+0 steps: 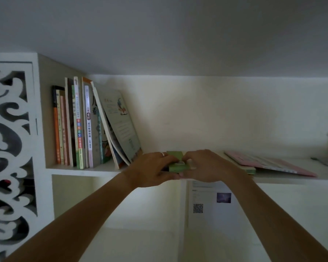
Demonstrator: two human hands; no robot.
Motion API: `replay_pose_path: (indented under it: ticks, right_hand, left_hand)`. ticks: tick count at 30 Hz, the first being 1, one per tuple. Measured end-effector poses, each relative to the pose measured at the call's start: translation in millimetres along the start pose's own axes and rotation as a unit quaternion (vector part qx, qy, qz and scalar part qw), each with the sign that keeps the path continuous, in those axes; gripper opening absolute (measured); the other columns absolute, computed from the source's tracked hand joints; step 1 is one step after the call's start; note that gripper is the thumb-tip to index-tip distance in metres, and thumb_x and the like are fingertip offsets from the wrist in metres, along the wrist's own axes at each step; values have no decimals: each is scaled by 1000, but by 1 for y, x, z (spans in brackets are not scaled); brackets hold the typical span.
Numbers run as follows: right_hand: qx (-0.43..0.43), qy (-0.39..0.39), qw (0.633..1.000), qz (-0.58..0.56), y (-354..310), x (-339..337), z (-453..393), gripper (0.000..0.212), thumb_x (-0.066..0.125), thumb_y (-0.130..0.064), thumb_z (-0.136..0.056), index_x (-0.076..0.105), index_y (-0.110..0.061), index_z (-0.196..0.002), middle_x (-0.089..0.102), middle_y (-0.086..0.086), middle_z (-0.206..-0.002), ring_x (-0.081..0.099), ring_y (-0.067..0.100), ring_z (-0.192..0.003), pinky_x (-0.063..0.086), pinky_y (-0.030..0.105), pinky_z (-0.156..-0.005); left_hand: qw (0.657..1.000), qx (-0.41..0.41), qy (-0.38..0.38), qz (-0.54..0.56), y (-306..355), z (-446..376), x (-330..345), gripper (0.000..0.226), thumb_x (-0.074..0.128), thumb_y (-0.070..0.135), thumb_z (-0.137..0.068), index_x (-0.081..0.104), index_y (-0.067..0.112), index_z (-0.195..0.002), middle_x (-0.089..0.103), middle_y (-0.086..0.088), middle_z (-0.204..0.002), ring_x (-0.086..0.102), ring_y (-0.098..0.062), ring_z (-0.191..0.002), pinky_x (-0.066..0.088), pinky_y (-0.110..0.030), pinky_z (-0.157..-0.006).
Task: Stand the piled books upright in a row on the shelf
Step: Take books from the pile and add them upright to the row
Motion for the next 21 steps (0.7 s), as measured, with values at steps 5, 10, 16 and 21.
replay_pose_path:
  ticks: [5, 10, 16, 21]
  right_hand:
    - [-25, 56, 993, -97, 8, -13, 1, 37, 65, -50, -95, 60, -29, -126, 69, -1, -108, 64, 16, -92, 51, 29, -77]
    - [18, 136, 990, -29, 15, -17, -19, 37, 68, -36, -94, 63, -26, -129, 72, 6, -115, 66, 21, -92, 55, 31, -69]
    - [26, 274, 947, -165, -54, 28, -60, 32, 62, -43, -100, 68, -16, -115, 74, 7, -101, 71, 24, -85, 52, 30, -62]
    - [37, 317, 893, -319, -116, 46, -94, 30, 55, -44, -103, 64, -16, -101, 65, -4, -88, 58, 12, -68, 38, 14, -52]
  left_hand:
    - [984, -74, 126, 97, -13, -6, -26, 55, 33, 55, -103, 66, 12, -107, 71, 0, -84, 61, -8, -68, 47, -24, -63]
    - [950, -171, 231, 125, -41, 2, -64, 57, 26, 57, -100, 60, 14, -114, 70, -2, -109, 69, -19, -98, 62, -34, -86]
    - [904, -237, 324, 147, -53, 17, -88, 50, 44, 36, -109, 37, 16, -155, 59, -3, -131, 62, -17, -116, 57, -36, -98]
    - [926, -208, 292, 117, -56, 27, -93, 74, 47, 29, -109, 2, 20, -167, 21, -6, -170, 26, -8, -152, 25, -27, -121]
Point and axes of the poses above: each hand's wrist, its own z-axis away from the middle knuckle, its own x-axis out of the palm, y = z × x, the point moved 3 cm from there along -z, towards the middle knuckle
